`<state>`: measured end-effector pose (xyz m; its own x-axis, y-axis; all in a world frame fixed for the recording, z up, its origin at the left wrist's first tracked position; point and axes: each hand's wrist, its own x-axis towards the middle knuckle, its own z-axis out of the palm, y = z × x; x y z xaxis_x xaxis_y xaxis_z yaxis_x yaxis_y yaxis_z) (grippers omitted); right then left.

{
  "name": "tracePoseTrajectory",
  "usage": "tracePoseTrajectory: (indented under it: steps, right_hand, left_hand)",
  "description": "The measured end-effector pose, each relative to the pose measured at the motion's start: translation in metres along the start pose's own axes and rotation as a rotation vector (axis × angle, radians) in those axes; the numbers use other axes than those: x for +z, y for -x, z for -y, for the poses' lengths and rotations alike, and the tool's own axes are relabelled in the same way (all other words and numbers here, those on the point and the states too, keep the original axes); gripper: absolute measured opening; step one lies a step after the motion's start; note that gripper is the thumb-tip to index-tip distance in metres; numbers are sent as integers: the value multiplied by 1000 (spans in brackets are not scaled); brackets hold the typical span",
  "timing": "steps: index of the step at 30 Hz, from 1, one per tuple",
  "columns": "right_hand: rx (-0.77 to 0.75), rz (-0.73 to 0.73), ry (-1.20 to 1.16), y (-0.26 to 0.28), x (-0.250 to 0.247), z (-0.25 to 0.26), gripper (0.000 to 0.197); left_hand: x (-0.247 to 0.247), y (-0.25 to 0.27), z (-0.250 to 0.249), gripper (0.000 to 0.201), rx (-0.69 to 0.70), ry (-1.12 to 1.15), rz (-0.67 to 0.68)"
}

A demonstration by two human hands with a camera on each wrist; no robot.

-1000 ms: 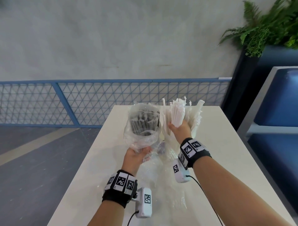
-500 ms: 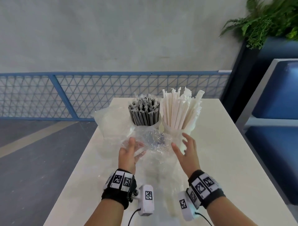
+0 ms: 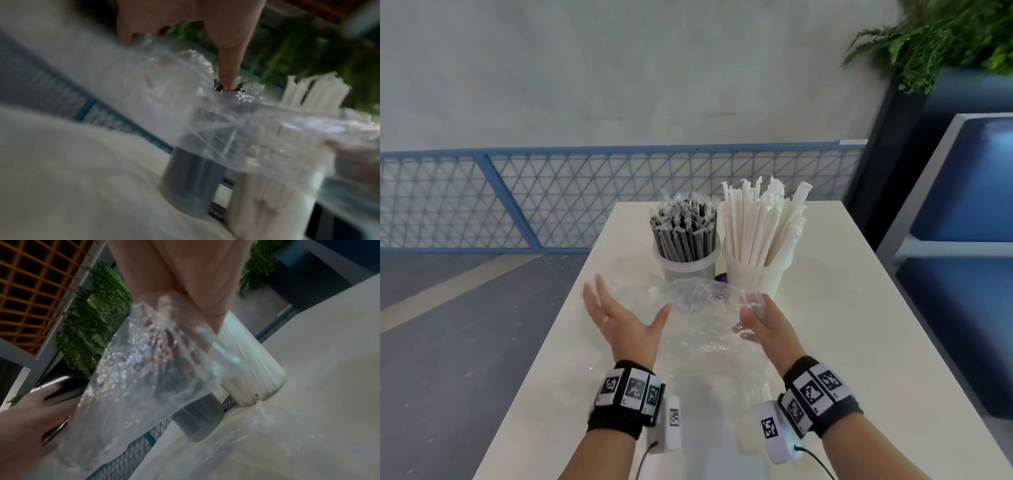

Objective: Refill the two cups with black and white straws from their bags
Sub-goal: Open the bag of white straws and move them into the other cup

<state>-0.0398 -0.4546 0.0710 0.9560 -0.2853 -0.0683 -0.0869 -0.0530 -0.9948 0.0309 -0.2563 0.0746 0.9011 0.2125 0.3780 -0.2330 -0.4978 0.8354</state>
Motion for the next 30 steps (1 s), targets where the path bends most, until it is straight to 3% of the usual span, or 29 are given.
tracePoseTrajectory:
  steps: [2, 3, 6, 9, 11, 14, 17, 19, 21, 24, 27, 30]
  right_hand:
    - [2, 33, -12, 2, 1, 2, 21]
    - [5, 45, -22, 3, 2, 2, 21]
    - [20, 81, -2, 6, 4, 4, 23]
    - [45, -1, 48, 3, 1, -1, 27]
    - [85, -119, 127, -1, -9, -8, 27]
    - [151, -198, 267, -2, -18, -18, 30]
    - [-37, -326, 683, 4, -11, -26, 55]
    - [-191, -211, 927, 12, -1, -26, 67]
    - [-207, 51, 1148, 17, 12, -34, 72]
    - [-43, 277, 1361, 23, 30, -54, 83]
    - [185, 566, 1419, 22, 30, -83, 87]
    - [246, 624, 1434, 21, 31, -87, 87]
  left_hand:
    - [-7, -10, 0, 83, 67, -206, 157]
    - [-8, -13, 1, 66, 34, -234, 232]
    - [-9, -20, 6, 29, -65, -119, 279]
    - [-17, -29, 23, 31, -56, -93, 196]
    - [-26, -35, 35, 34, -127, -118, 135]
    - [-36, -34, 46, 34, -195, -155, 144]
    - [-32, -25, 54, 24, -190, -176, 223]
    - [-27, -19, 60, 21, -180, -215, 255]
    - [-23, -15, 63, 18, -174, -240, 273]
    - [-17, -6, 67, 12, -164, -296, 306]
    - [-13, -4, 68, 11, -202, -337, 289]
    - [-4, -4, 65, 41, 47, -563, 217]
